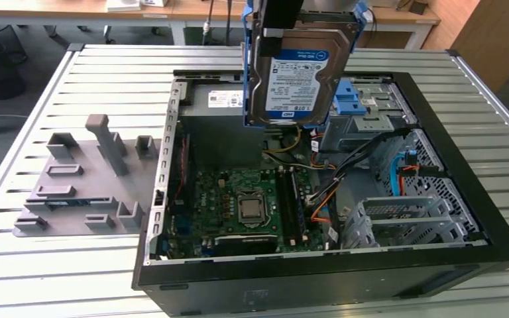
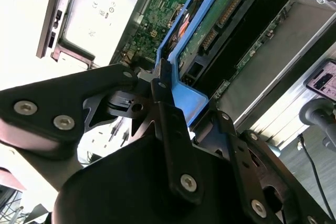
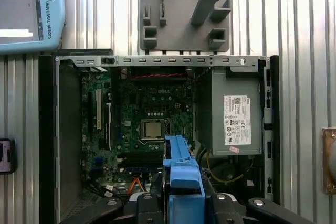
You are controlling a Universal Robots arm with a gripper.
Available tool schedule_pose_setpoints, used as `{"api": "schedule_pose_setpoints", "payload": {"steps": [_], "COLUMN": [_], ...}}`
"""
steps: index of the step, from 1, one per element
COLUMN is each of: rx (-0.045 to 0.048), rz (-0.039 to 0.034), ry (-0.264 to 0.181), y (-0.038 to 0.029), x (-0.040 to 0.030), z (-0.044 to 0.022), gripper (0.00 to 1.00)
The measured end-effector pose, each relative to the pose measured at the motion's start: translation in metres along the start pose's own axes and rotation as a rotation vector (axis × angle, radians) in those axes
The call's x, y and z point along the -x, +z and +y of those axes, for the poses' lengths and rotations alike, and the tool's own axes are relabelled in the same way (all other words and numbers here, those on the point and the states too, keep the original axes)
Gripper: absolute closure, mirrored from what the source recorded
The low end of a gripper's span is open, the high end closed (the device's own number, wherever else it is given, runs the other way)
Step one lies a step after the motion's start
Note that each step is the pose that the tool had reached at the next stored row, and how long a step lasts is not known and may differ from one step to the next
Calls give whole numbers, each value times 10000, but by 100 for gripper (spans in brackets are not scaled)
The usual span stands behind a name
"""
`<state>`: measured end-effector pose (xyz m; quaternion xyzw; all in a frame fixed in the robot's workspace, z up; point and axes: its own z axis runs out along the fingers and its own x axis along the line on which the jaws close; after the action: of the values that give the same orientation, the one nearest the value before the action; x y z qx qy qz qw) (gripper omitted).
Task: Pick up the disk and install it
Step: 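Insert the disk into the insertion slot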
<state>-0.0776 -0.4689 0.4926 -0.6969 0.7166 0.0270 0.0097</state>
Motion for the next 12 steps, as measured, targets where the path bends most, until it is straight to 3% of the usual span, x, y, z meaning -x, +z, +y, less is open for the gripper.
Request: {"api": "schedule_pose_setpoints", "payload": {"steps": [12], "rx": [1], "rz": [1], "ry": [-2], "y": [1], "x": [-9], "z": [-13], "gripper": [64]}}
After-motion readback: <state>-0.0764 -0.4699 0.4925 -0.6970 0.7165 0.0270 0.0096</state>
